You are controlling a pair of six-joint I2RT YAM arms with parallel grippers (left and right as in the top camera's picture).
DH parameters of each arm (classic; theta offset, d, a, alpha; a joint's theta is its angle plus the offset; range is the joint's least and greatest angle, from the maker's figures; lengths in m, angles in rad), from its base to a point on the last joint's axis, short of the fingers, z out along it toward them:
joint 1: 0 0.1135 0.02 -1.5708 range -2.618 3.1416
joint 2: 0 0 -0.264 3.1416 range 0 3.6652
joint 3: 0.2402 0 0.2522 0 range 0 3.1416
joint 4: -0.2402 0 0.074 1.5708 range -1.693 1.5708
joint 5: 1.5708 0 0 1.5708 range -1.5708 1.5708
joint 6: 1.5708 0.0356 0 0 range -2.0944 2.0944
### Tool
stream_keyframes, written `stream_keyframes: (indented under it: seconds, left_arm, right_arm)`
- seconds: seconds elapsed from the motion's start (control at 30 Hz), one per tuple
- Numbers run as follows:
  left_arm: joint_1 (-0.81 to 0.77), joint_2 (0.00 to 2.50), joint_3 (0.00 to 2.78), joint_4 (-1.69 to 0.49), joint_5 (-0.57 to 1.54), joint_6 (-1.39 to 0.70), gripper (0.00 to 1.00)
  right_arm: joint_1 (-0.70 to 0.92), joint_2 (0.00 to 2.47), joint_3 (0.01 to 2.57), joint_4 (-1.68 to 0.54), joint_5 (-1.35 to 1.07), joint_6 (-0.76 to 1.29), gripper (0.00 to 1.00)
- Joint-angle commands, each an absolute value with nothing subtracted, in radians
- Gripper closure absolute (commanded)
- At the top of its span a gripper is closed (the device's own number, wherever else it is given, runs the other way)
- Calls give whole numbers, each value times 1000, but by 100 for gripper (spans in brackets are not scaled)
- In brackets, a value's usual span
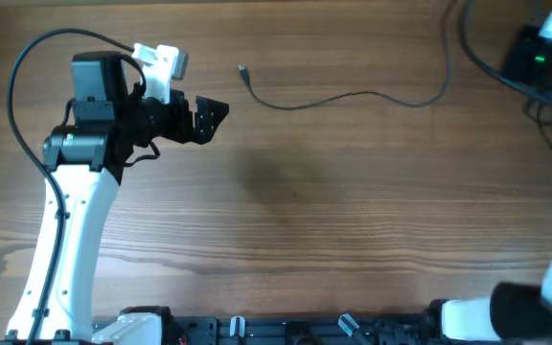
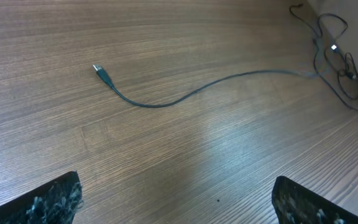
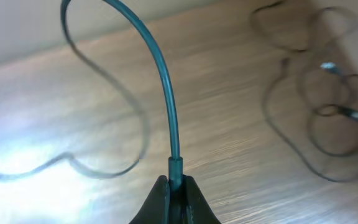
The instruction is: Untangle cables
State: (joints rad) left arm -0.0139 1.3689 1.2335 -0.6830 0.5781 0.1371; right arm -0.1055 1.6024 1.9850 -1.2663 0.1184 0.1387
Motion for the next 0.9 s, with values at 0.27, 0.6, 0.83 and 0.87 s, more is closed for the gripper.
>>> stream_keyframes:
  seconds: [0.27, 0.6, 0.83, 0.87]
  left_arm:
    - [-18, 1375, 1244, -680, 586, 150, 0]
    - [-18, 1375, 1244, -680, 556, 153, 0]
    - [-18, 1375, 1244, -680, 555, 153, 0]
    - [-18, 1375, 1244, -680, 555, 153, 0]
  right_arm:
    - [142, 1994, 1990, -1173, 75, 121, 96]
    - [155, 2157, 1989, -1041, 85, 186, 96]
    - [179, 2252, 1988, -915, 40, 210, 96]
    - [185, 2263, 1988, -896, 21, 206, 96]
